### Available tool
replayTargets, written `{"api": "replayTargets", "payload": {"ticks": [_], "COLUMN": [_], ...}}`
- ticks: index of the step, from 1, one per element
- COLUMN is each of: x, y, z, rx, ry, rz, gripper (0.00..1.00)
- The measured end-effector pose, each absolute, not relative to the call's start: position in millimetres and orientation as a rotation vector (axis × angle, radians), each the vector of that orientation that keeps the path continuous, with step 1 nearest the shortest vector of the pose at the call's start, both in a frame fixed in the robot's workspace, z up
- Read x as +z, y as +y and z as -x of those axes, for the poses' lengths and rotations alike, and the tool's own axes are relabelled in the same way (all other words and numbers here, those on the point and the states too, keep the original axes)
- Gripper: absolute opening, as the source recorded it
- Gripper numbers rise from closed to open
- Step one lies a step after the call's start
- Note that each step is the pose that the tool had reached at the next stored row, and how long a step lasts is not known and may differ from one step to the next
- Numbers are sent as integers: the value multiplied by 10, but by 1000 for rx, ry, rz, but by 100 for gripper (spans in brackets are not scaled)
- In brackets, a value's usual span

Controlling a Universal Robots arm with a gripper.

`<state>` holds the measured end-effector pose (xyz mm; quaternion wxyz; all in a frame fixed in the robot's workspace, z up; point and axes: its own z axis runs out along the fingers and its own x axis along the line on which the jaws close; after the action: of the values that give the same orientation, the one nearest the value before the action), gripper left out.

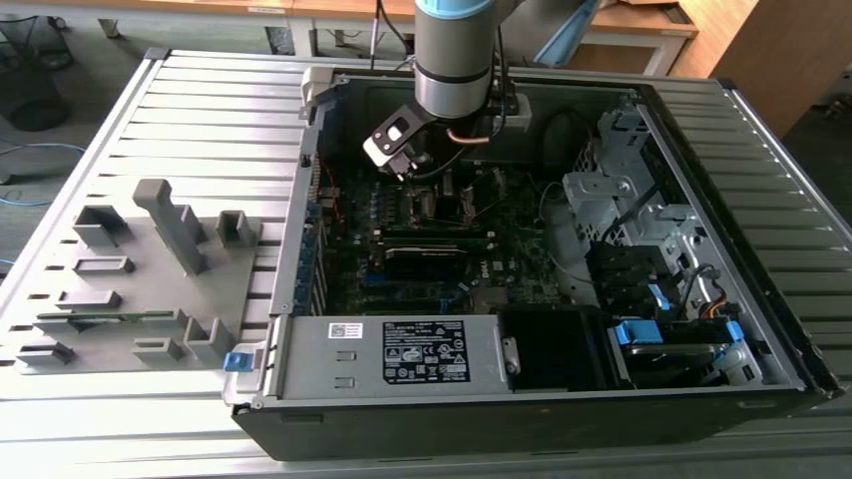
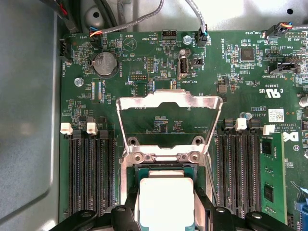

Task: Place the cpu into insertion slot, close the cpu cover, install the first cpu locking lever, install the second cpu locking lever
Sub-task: 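Place the cpu into insertion slot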

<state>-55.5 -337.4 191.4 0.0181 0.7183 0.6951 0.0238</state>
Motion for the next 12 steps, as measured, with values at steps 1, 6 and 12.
{"api": "replayTargets", "payload": {"ticks": [1,6,12], "x": [1914,1909,1912], "y": [-3374,-3372,-3374], "z": [555,554,555], "rx": [74,76,74], "ry": [2159,2159,2159], "rz": [-2231,-2231,-2231], "gripper": [54,61,61]}}
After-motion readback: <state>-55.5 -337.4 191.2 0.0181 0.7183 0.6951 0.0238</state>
